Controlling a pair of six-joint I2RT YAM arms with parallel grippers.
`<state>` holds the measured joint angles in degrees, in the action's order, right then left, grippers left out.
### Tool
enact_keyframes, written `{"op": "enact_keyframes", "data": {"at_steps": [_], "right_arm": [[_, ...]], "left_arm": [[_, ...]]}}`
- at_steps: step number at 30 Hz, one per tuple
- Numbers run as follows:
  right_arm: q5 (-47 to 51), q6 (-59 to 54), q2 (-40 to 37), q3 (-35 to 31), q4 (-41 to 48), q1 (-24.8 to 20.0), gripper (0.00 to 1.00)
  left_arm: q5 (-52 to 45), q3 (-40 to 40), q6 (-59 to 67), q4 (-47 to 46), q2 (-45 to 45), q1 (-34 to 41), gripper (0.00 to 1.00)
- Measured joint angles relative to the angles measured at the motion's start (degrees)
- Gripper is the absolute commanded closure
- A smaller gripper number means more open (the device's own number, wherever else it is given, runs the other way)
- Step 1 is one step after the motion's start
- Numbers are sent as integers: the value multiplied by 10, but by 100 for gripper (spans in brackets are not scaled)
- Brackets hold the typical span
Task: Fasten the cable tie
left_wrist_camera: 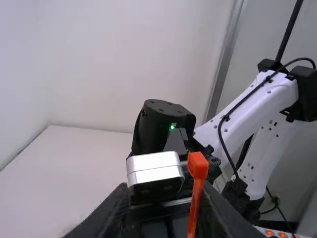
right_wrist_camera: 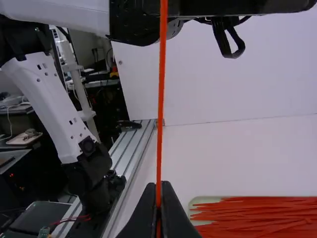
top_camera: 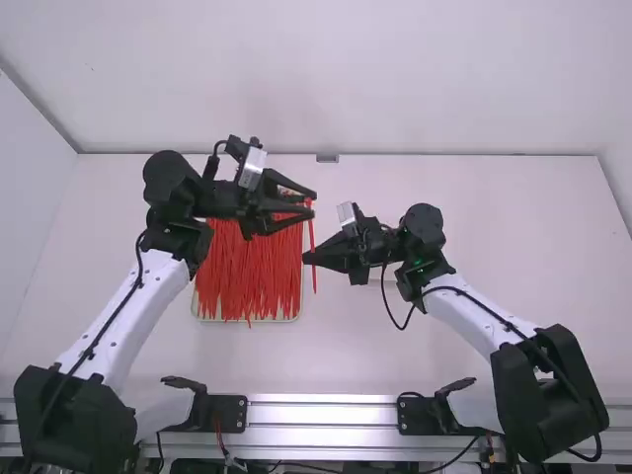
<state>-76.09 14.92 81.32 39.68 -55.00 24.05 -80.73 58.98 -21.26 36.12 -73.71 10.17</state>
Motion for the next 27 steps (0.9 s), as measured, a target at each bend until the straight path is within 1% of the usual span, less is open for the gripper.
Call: {"op": "enact_keyframes", "data": {"at_steps": [2, 4, 6, 8, 10, 11, 12, 13, 22, 24, 25, 26, 27], "right_arm": [[0, 1, 0, 0, 0, 0, 100], [0, 0, 0, 0, 0, 0, 100], [0, 2, 0, 0, 0, 0, 100], [0, 0, 0, 0, 0, 0, 100], [0, 0, 0, 0, 0, 0, 100], [0, 0, 0, 0, 0, 0, 100], [0, 1, 0, 0, 0, 0, 100], [1, 2, 0, 0, 0, 0, 100], [5, 1, 0, 0, 0, 0, 99], [7, 1, 0, 0, 0, 0, 85], [8, 1, 0, 0, 0, 0, 59], [9, 1, 0, 0, 0, 0, 2], [9, 1, 0, 0, 0, 0, 2]], "left_arm": [[3, 0, 0, 0, 0, 1, 68], [4, 0, -1, 0, 0, 1, 77], [4, 0, -1, 0, 0, 1, 83], [4, 0, 0, 0, 0, 1, 83], [4, 0, 0, 0, 0, 1, 85], [4, 0, 0, 0, 0, 1, 91], [4, 0, -1, 0, 0, 1, 92], [4, 0, -2, 0, 0, 1, 98], [8, 0, -2, -1, 0, 2, 99], [9, 0, -2, -1, 0, 1, 99], [9, 0, -2, -2, 0, 1, 99], [9, 0, -2, -2, 0, 1, 99], [9, 0, -2, -2, 0, 1, 99]]}}
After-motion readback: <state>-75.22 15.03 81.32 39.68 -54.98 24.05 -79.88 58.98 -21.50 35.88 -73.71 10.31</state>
